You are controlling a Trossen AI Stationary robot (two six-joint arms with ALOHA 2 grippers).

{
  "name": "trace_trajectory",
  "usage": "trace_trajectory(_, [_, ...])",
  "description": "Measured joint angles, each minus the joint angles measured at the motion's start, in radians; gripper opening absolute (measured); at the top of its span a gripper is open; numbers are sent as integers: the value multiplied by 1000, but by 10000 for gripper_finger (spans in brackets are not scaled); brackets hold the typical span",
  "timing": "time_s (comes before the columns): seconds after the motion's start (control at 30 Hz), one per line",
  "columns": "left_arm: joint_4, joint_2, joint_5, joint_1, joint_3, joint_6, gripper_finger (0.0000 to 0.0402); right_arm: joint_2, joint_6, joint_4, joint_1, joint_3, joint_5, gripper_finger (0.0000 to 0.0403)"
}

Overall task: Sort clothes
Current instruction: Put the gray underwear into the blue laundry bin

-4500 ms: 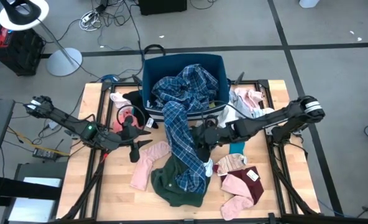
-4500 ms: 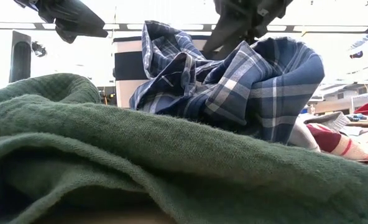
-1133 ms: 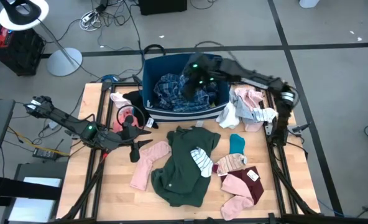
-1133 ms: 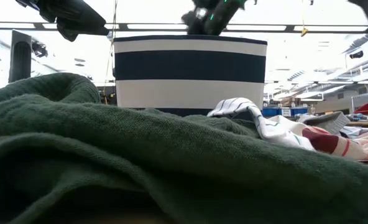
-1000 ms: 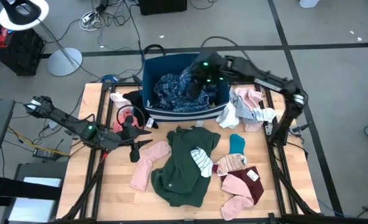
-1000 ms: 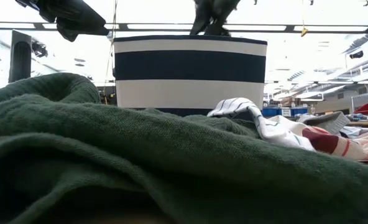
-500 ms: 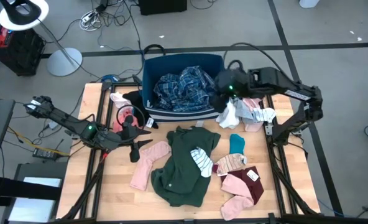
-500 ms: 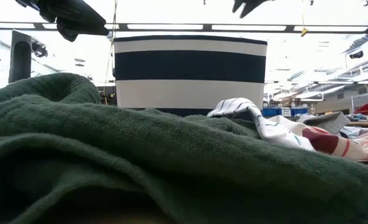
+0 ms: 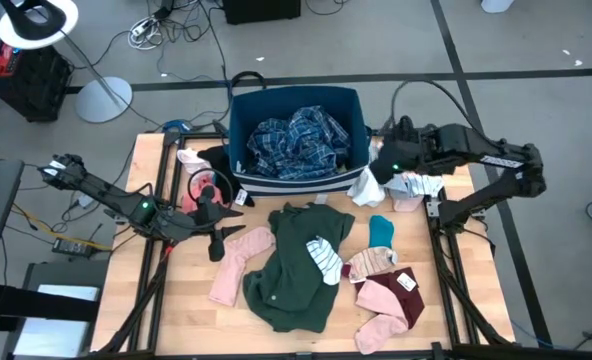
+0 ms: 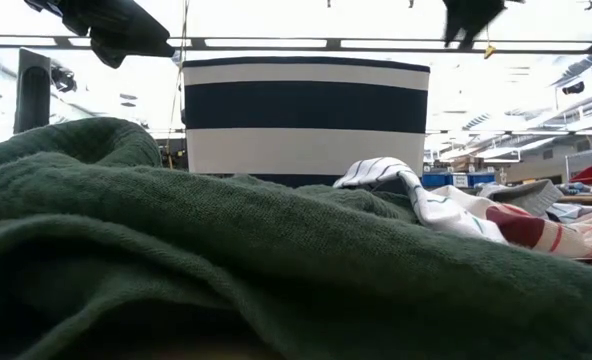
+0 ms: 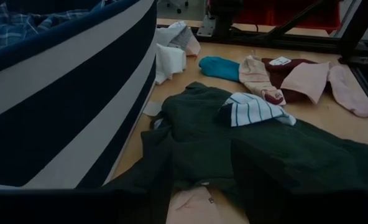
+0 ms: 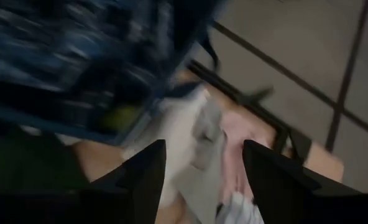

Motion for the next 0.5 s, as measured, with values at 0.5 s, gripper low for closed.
trace_trajectory(0.5, [12,0,3,0,0,2,163,-269,265,284,-44,-755,-181,214])
